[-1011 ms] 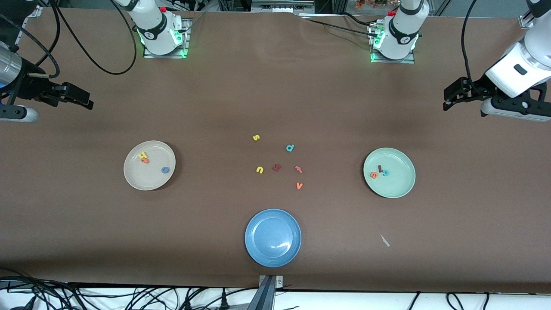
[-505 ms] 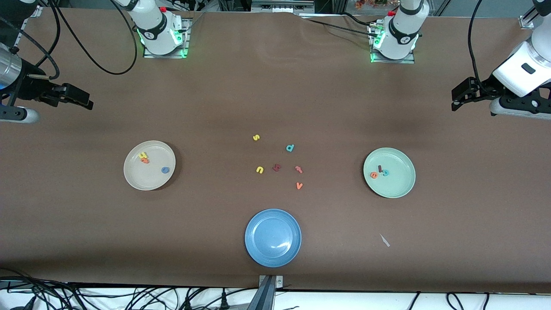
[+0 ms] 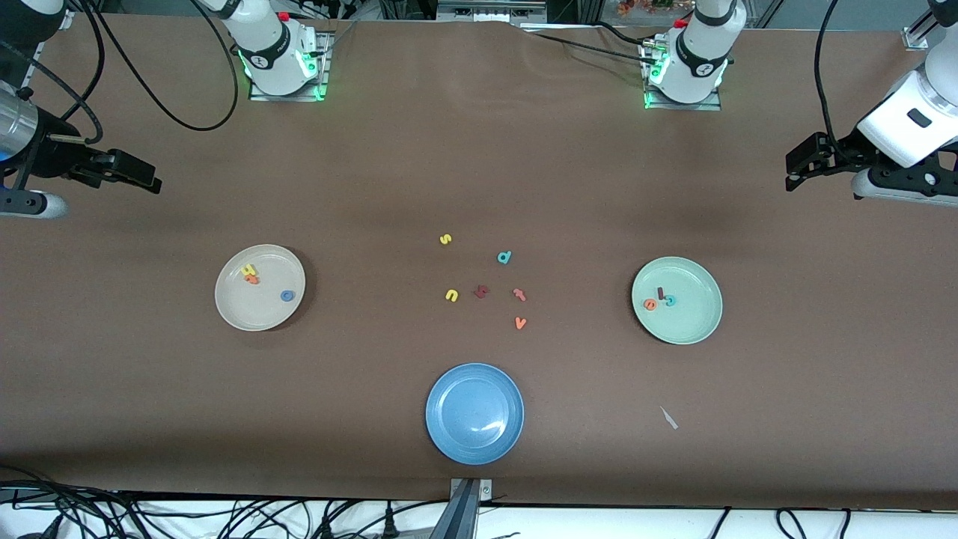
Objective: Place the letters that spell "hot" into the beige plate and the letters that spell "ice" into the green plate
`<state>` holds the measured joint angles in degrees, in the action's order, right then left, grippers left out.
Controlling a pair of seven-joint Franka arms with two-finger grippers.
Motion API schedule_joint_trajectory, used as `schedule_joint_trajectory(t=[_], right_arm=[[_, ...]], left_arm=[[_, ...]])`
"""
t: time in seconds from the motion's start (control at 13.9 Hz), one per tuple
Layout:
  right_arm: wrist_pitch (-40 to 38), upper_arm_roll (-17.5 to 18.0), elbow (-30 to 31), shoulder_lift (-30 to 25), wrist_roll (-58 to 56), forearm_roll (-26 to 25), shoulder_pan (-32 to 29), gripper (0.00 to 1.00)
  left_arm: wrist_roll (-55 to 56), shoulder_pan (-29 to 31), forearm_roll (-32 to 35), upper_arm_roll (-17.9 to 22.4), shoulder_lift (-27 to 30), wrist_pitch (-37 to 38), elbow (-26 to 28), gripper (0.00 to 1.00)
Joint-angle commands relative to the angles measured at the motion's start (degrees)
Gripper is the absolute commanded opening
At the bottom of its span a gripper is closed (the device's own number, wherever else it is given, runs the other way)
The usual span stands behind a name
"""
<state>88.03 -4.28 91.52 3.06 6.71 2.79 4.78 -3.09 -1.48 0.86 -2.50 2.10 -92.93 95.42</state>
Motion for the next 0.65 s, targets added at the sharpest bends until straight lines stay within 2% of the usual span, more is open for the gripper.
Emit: schedule_joint_trajectory(t=[0.0, 0.58], right_arm=[[-0.1, 0.1, -0.6, 0.1, 0.1, 0.6, -0.4, 1.0], [-0.4, 0.1, -1.9, 0.9, -0.3, 0.9, -0.6, 1.0]], left_arm=[[-0.8, 0.2, 1.0, -0.1, 0.6, 1.6, -0.8, 1.0], [-0.9, 0.2, 1.1, -0.2, 0.2, 2.6, -1.6, 1.0]])
